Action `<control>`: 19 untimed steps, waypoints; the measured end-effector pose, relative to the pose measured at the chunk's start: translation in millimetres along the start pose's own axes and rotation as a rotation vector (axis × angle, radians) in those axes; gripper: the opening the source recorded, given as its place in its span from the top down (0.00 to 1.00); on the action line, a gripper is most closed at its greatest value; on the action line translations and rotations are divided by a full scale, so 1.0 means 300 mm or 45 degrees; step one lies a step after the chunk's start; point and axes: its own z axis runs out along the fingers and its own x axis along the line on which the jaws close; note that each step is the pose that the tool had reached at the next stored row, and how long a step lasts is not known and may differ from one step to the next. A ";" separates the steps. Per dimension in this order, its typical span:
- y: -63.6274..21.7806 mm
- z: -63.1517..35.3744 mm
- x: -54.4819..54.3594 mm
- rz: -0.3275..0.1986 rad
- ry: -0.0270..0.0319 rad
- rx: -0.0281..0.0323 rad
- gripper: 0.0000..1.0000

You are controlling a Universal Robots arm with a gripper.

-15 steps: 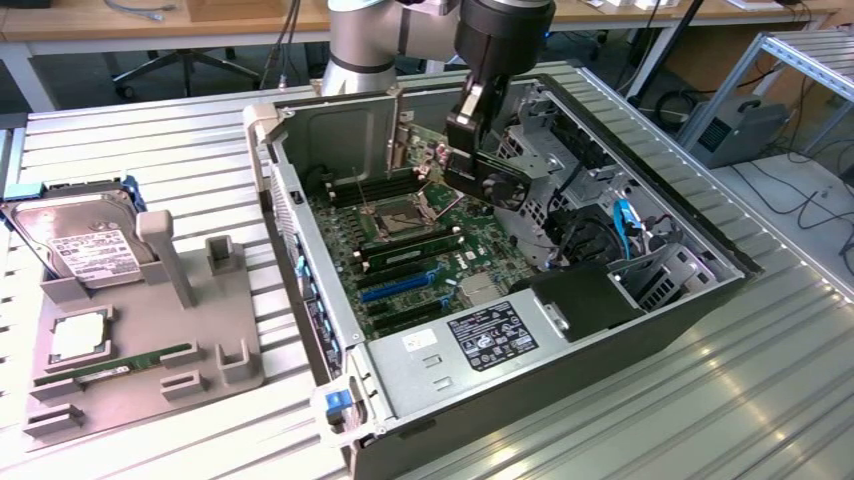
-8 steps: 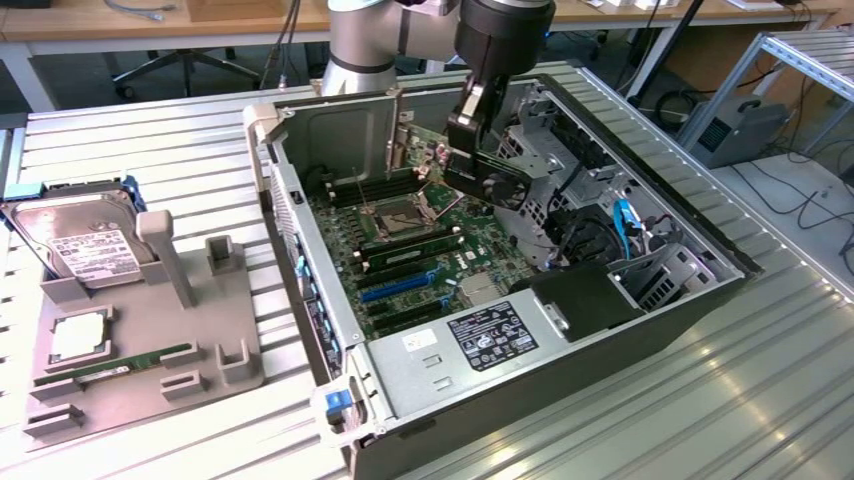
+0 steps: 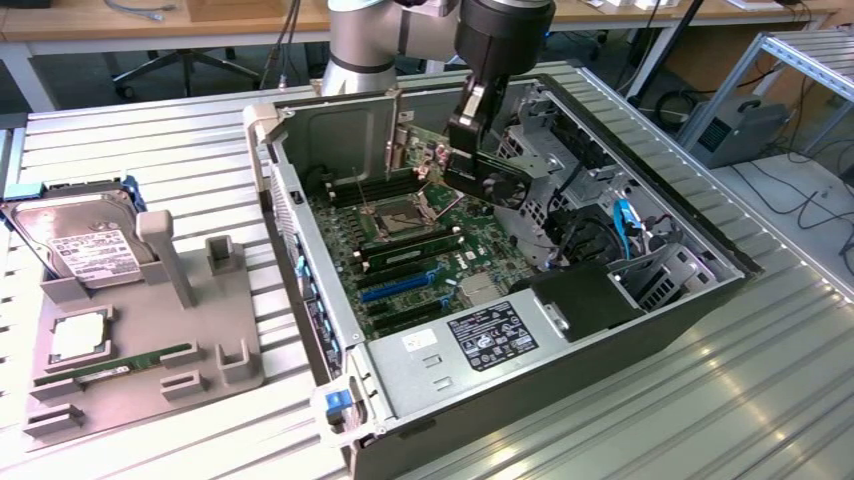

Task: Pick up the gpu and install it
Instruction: 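Insert the gpu into the slot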

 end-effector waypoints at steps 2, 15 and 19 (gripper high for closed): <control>0.000 0.000 0.000 -0.007 -0.0001 -0.0002 0.73; 0.000 0.001 0.000 -0.049 -0.0005 -0.0015 0.73; 0.000 0.001 0.000 -0.065 -0.0007 -0.0019 0.73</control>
